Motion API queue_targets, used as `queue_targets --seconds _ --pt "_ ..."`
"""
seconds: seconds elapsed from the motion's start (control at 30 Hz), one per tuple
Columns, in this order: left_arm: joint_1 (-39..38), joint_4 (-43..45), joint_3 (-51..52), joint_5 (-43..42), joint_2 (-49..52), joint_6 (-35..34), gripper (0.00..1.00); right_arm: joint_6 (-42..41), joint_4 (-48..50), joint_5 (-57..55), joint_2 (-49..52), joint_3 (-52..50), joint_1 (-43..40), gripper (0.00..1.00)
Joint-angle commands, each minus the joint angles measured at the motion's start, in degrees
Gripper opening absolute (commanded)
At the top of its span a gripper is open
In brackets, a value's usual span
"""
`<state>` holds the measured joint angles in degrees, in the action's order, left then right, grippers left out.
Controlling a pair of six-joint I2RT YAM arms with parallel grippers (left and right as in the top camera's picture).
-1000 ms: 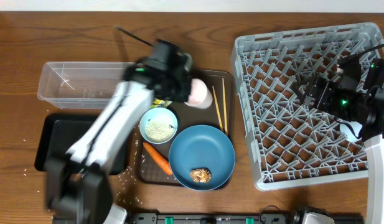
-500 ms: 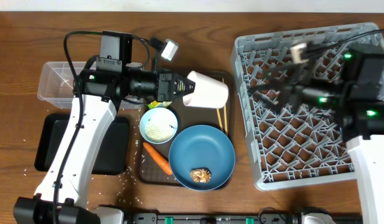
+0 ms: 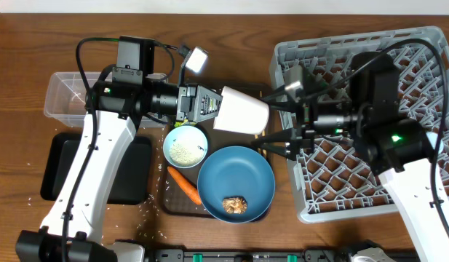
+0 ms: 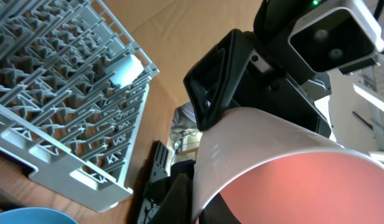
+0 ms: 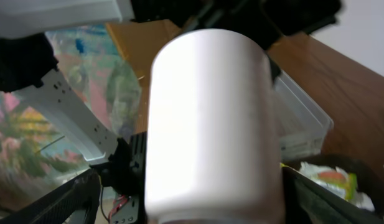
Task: Sort waste into correct bins and load items into the dishwasher rack
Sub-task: 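Hand the pink cup from the left gripper to the right gripper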
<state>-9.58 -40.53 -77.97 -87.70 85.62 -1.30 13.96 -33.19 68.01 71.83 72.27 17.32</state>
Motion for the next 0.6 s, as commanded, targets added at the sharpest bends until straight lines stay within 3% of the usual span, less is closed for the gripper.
queue_targets --seconds 0.0,0.3,0.37,0.4,0.43,0.47,0.57 --pt "0.1 0.1 -1.0 -2.4 0.1 0.2 0.06 1.7 1.0 0.3 0.7 0.4 2.5 0.82" --pt "0.1 0.5 -1.0 -2.3 0.1 0.2 0.06 -5.0 3.9 -5.6 0.8 0.4 3.8 0.59" --pt "0.2 1.0 -1.0 -2.3 0.1 0.2 0.06 -5.6 3.9 -5.7 0.8 0.4 3.8 0.59" --pt "0.2 1.5 -1.0 -2.3 0.1 0.2 0.1 -5.6 3.9 -5.7 0.7 0.4 3.7 0.58" --pt "0.2 2.3 -1.0 -2.2 0.1 0.2 0.28 -5.6 3.8 -5.7 0.7 0.4 3.7 0.56" --pt "0.2 3.0 -1.0 -2.2 0.1 0.2 0.39 -5.8 3.8 -5.9 0.6 0.4 3.5 0.55" --pt "0.8 5.2 -1.0 -1.3 0.1 -0.2 0.62 -7.8 2.8 -9.4 -0.3 0.4 2.2 0.54"
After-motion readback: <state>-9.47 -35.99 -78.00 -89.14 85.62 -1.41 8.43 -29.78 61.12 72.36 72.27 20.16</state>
